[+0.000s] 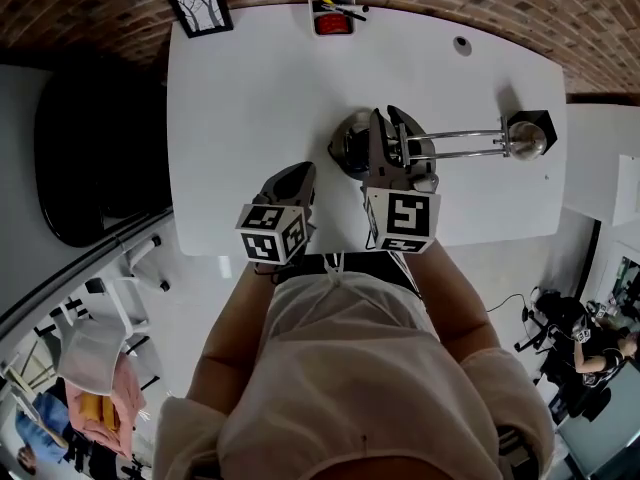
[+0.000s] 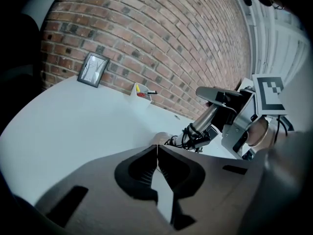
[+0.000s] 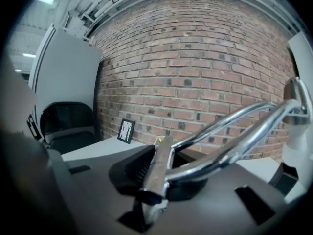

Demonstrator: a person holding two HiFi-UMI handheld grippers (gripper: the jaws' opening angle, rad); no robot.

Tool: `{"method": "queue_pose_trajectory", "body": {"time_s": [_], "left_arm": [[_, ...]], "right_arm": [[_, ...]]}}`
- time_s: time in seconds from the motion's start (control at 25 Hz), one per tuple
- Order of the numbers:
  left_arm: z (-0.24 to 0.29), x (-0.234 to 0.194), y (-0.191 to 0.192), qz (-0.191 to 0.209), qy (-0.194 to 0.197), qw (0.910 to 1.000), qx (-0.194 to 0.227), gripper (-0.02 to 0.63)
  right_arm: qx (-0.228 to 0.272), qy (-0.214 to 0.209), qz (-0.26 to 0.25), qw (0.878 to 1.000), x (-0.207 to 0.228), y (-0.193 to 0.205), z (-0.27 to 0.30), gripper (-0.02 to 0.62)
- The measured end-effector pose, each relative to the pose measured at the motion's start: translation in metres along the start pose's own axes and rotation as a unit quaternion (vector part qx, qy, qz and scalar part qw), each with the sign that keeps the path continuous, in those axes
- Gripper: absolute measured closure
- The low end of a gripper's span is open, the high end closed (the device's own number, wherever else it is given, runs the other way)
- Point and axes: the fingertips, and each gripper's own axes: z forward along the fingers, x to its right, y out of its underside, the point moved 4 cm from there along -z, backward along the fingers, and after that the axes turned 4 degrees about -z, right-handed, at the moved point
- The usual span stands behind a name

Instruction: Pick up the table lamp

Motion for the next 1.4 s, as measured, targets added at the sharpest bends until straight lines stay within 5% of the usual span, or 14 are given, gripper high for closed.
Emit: {"method": "queue_pose_trajectory", "body": {"time_s": [0.4, 0.48, 0.68, 0.8, 1.0, 1.12, 1.4], "left_arm": [[0.033, 0.008, 0.026, -0.024, 0.030, 0.9987, -0.035, 0.572], [0.039, 0.011, 0.030, -0.033, 0.046, 0.9974, -0.044, 0.414], [0.051, 0.012, 0.040, -0.102, 0.074, 0.9908, -0.050, 0.325], [0.056, 0.010, 0.044, -0.190, 0.097, 0.9749, -0.063, 0.321], [0.063, 0.026, 0.046, -0.305, 0.196, 0.9278, -0.088, 0.332], [0.063, 0.031, 0.047, -0.313, 0.206, 0.9235, -0.084, 0.420], [0.060, 0.052, 0.034, -0.314, 0.260, 0.9111, -0.063, 0.442]], "right_arm": [[0.002, -0.003, 0.013, 1.000, 0.010, -0.001, -0.003, 0.551], [0.000, -0.006, 0.023, 1.000, 0.013, -0.001, -0.003, 0.551], [-0.006, -0.020, 0.051, 0.998, 0.018, -0.003, -0.007, 0.551], [0.001, -0.035, 0.060, 0.998, 0.015, -0.009, -0.013, 0.551], [0.012, -0.052, 0.054, 0.997, 0.012, -0.025, -0.025, 0.552], [0.016, -0.060, 0.047, 0.997, 0.013, -0.031, -0.029, 0.552], [0.023, -0.070, 0.032, 0.997, 0.025, -0.052, -0.038, 0.552]]}}
